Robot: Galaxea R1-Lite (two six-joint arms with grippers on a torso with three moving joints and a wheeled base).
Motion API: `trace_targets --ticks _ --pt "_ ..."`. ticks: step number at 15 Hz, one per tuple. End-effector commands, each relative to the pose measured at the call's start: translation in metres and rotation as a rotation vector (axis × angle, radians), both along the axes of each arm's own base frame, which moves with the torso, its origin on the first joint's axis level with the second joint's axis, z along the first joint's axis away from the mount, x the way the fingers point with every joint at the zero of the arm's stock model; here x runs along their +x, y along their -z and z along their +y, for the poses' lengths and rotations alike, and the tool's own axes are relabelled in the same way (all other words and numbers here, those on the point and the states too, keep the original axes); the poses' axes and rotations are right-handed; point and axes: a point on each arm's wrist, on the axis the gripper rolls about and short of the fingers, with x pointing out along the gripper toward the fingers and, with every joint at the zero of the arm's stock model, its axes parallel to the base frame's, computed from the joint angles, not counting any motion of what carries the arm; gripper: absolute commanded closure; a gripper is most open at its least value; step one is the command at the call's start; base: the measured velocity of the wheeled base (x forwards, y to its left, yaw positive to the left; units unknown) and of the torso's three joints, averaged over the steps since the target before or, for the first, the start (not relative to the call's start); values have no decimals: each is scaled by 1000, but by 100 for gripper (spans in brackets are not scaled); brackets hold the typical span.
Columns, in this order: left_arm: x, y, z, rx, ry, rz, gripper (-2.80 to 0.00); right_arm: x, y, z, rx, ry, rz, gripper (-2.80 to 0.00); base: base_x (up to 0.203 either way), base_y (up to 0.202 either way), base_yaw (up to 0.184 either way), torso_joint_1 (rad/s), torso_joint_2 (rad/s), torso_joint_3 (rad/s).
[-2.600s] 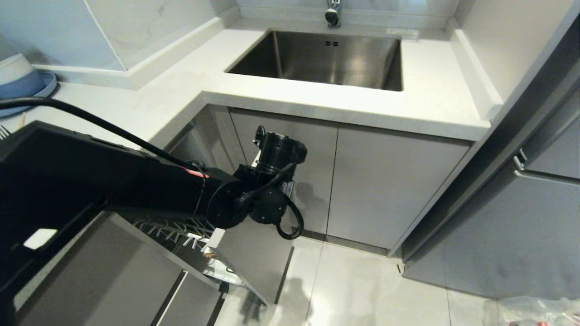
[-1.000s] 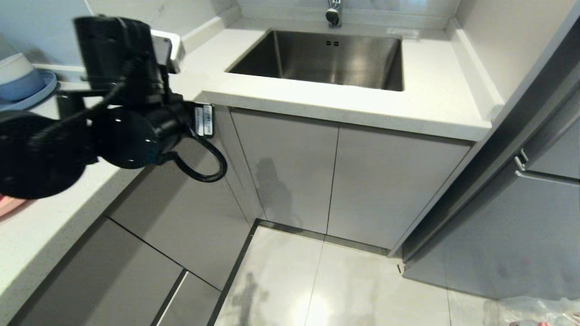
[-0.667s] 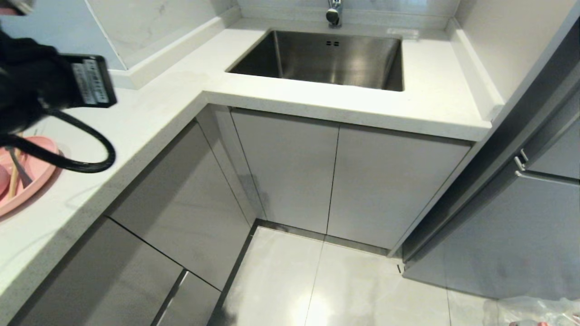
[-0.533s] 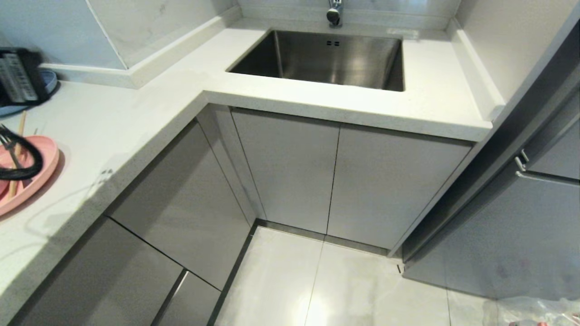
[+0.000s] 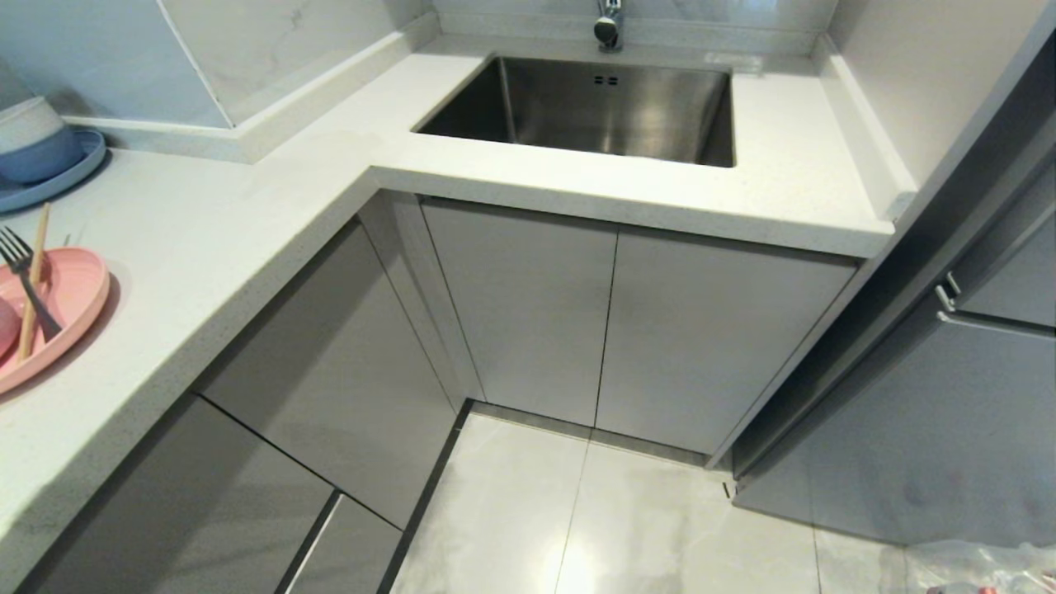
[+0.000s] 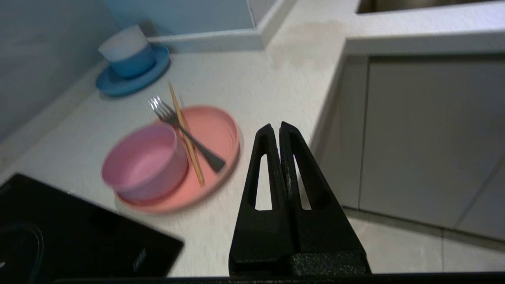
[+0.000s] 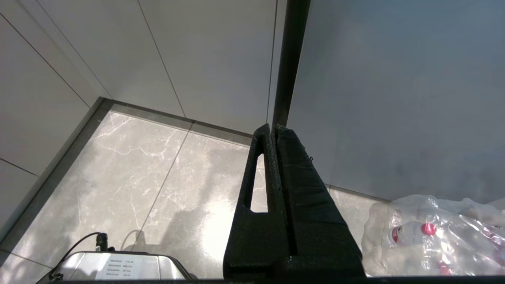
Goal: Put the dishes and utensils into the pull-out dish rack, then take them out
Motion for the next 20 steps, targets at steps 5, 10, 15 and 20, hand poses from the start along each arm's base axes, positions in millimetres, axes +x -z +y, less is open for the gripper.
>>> trace_targets --ticks 5,10,15,20 --pt "-42 121 -1 -34 58 59 0 0 0 0 -1 -1 1 0 0 0 0 0 0 0" --pt "-23 179 -2 -92 124 116 0 0 0 0 0 0 1 0 0 0 0 0 0 0" --pt "-22 192 -5 -124 241 245 0 0 0 0 1 -1 1 0 0 0 0 0 0 0" --pt "-22 192 -4 -178 226 238 0 0 0 0 -1 -1 1 0 0 0 0 0 0 0"
